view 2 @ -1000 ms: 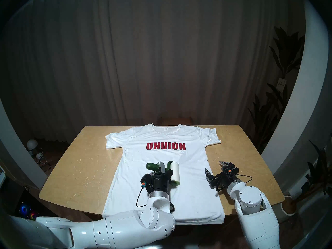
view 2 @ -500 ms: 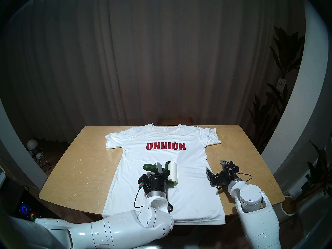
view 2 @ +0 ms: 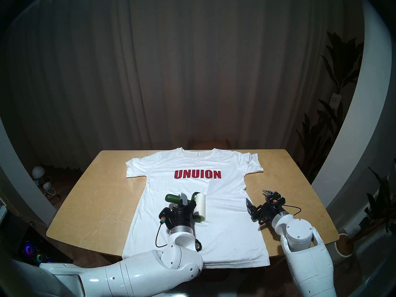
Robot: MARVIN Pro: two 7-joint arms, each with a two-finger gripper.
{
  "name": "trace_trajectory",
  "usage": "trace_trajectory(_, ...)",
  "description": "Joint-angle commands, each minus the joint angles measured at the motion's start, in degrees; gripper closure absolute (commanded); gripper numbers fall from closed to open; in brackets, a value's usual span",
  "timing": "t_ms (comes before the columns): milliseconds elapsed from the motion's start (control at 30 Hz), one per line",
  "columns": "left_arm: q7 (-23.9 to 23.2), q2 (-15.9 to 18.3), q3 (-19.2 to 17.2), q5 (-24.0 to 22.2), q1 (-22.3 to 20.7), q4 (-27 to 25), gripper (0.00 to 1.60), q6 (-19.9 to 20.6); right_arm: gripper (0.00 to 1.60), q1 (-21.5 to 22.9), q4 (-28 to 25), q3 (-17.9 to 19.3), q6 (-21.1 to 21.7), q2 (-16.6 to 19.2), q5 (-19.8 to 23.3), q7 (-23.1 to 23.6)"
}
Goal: Use the fur roller to clean a top
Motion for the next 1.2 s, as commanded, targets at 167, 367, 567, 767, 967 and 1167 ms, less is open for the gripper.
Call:
trace_trajectory(167,-0.2,1.4,-2.0,-0.4,1.7,1.8,1.60,0.1,0.00,-3.9,6.2,-0.2,2.1,0.5,-0.9,-1.0)
trace_trajectory(367,-0.4,2.0,-3.4,-0.5,2.2,1.8,1.60,0.1,0.00,-3.7,6.7,-0.4,1.8,0.7,-0.5,-1.2)
trace_trajectory(567,-0.1,2.3,-5.1,-1.0,3.3,1.3,1.60,0.1,0.00,-3.9,6.9,-0.8,1.5,0.8,0.0,-1.4)
trace_trajectory(767,-0.1,3.2,-6.0,-1.9,4.2,-0.4,1.60,0.1,0.00,-3.9,7.3,-1.1,1.2,0.8,0.4,-1.6)
trace_trajectory(967,-0.1,3.8,-5.3,-1.1,4.8,-3.1,1.60,0.1,0.00,-3.7,7.6,-1.5,0.9,0.9,0.7,-2.0)
trace_trajectory(1167,-1.3,4.3,-4.2,0.2,5.3,-4.9,1.60,0.1,0.00,-3.7,7.5,-1.7,0.9,1.1,1.0,-2.4)
